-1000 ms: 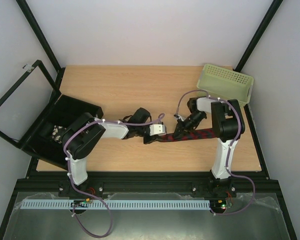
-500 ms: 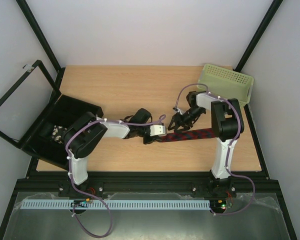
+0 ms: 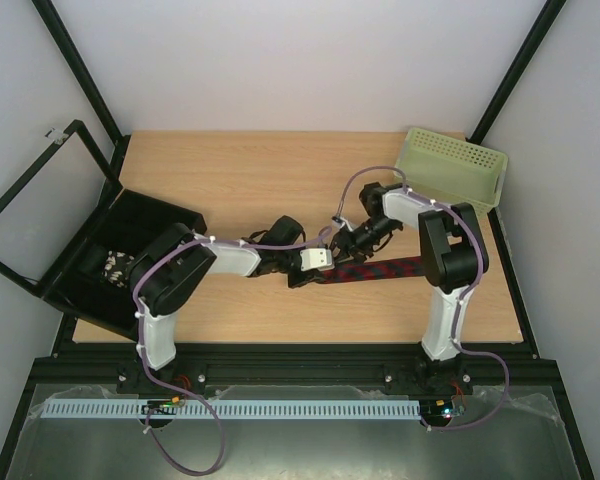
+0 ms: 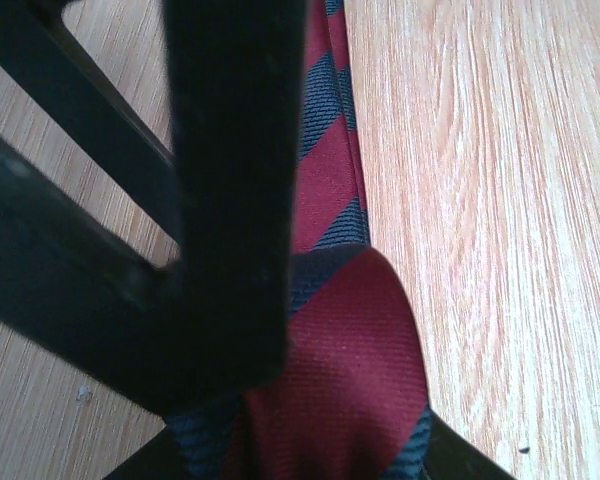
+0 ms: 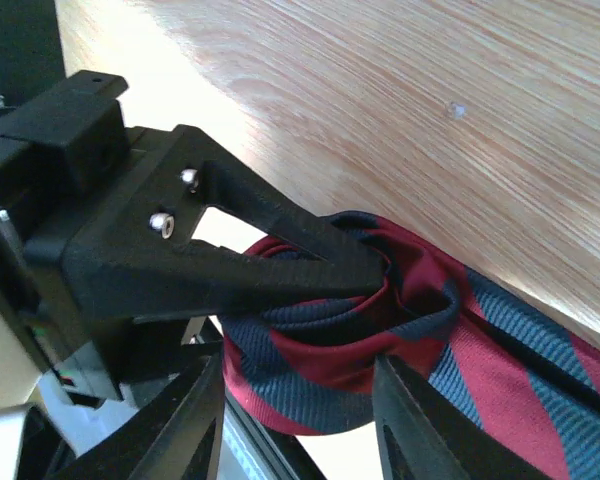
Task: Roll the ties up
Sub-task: Roll the tie at the center of the board.
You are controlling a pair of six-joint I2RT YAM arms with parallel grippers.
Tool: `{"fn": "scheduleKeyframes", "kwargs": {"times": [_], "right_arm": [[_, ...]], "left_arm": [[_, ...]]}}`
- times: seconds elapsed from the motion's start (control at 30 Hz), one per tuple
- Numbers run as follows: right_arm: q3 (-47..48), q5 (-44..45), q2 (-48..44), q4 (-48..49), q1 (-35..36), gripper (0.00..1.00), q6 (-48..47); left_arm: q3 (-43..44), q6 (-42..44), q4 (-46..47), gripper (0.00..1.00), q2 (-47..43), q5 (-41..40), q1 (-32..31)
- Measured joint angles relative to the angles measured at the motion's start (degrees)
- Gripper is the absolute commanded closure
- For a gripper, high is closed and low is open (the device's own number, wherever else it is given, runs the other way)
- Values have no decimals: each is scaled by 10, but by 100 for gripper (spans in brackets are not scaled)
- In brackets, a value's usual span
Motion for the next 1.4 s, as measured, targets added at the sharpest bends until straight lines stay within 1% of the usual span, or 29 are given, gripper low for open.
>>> {"fn": "scheduleKeyframes", "kwargs": {"times": [0.07, 0.1, 0.17, 0.37, 0.43, 0.5, 0.53, 0.63, 0.77, 0.83, 0.87, 1.0, 1.2, 1.3, 1.4], "right_arm": [[-1, 3, 5, 3, 5, 63, 0], [-1, 6, 9, 4, 6, 67, 0], [-5, 7, 17, 10, 6, 79, 0], [-15, -13, 22, 29, 6, 98, 12], [-15, -16, 22, 30, 6, 99, 12], [-15, -17, 22, 30, 6, 99, 12], [-15, -17, 22, 31, 6, 99, 12], [-18, -8, 22, 36, 5, 99, 9], [-43, 37, 20, 57, 3, 98, -3], [-65, 68, 18, 78, 2, 99, -14], [-73, 68, 16, 82, -1, 99, -19], [-93, 87, -7, 107, -1, 99, -34], [-125, 99, -36, 145, 1, 99, -37], [-127, 99, -38, 151, 3, 99, -25], [-122, 99, -33, 151, 7, 99, -9]], "left_arm": [[2, -3, 1, 75, 2, 0, 0], [3, -3, 1, 75, 2, 0, 0], [3, -5, 0, 75, 2, -1, 0], [4, -12, 0, 75, 4, 0, 0], [4, -13, -1, 75, 4, -1, 0], [4, -14, -1, 69, 4, -1, 0], [4, -14, -1, 64, 4, -1, 0], [4, -18, -3, 39, 4, -3, 0], [-10, -19, -12, 24, -3, 12, 4], [-30, -33, -10, 20, -19, 15, 4], [-38, -40, -7, 18, -26, 16, 4], [-59, -94, 20, 14, -47, 16, 4], [-73, -179, 91, 13, -50, 15, 4], [-74, -207, 110, 17, -50, 15, 0], [-71, -228, 124, 25, -46, 15, -1]]}}
